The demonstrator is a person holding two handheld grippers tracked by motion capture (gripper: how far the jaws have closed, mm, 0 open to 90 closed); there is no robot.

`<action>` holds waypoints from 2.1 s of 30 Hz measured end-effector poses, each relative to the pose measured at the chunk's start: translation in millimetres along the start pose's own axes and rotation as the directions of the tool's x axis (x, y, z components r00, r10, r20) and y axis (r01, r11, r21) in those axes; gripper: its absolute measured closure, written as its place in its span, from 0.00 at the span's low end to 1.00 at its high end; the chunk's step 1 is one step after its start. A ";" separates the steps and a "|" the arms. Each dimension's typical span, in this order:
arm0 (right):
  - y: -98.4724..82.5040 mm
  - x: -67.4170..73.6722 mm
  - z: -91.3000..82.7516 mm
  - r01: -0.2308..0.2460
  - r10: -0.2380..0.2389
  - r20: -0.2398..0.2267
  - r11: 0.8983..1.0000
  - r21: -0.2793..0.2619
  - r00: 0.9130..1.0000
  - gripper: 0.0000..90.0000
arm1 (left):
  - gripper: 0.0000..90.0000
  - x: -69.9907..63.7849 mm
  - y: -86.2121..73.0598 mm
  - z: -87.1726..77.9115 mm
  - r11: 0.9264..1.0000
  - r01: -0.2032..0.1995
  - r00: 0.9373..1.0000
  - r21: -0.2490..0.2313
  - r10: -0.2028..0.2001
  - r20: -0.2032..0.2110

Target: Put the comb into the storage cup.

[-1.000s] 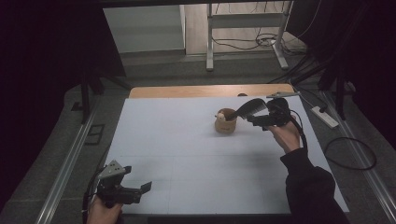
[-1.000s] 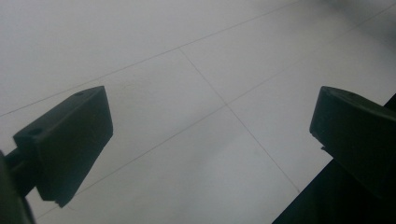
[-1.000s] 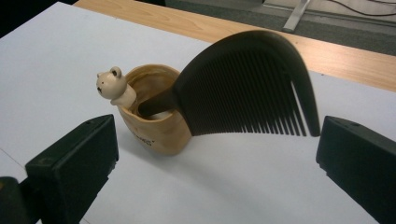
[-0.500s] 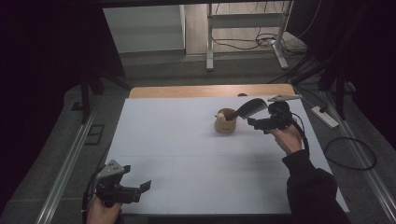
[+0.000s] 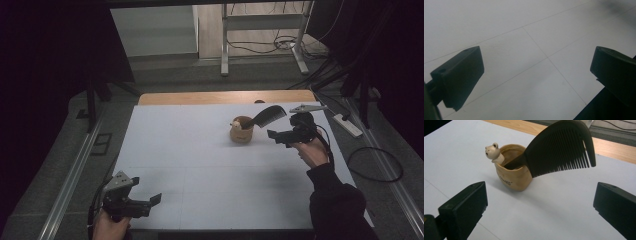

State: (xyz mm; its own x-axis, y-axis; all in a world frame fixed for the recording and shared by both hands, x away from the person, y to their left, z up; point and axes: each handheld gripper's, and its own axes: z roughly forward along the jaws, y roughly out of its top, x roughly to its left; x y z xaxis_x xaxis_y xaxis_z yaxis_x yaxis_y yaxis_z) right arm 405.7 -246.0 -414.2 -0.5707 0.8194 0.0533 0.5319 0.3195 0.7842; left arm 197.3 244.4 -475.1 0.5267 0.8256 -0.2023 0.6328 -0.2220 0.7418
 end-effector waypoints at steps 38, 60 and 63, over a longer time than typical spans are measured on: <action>-25.0 30.4 -27.3 0.053 -0.053 -0.007 0.998 0.017 0.999 0.00 | 0.00 0.0 -0.2 0.0 1.000 -0.003 1.000 -0.001 0.003 0.008; -46.1 41.3 -37.6 0.087 -0.085 -0.033 0.995 0.046 0.996 0.00 | 0.00 0.7 -0.5 -0.9 1.000 0.001 1.000 -0.007 -0.001 0.010; -49.8 42.2 -39.6 0.093 -0.092 -0.031 0.994 0.050 0.995 0.00 | 0.00 0.7 -0.5 -0.9 1.000 0.001 1.000 -0.007 -0.001 0.010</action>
State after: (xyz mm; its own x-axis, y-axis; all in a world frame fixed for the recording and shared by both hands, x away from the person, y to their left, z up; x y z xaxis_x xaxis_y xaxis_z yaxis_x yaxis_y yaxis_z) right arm 330.3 -246.2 -426.6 -0.6362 0.7715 -0.0001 0.5071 0.4183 0.7536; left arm 196.8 245.6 -475.0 0.5315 0.8207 -0.2097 0.6295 -0.2170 0.7461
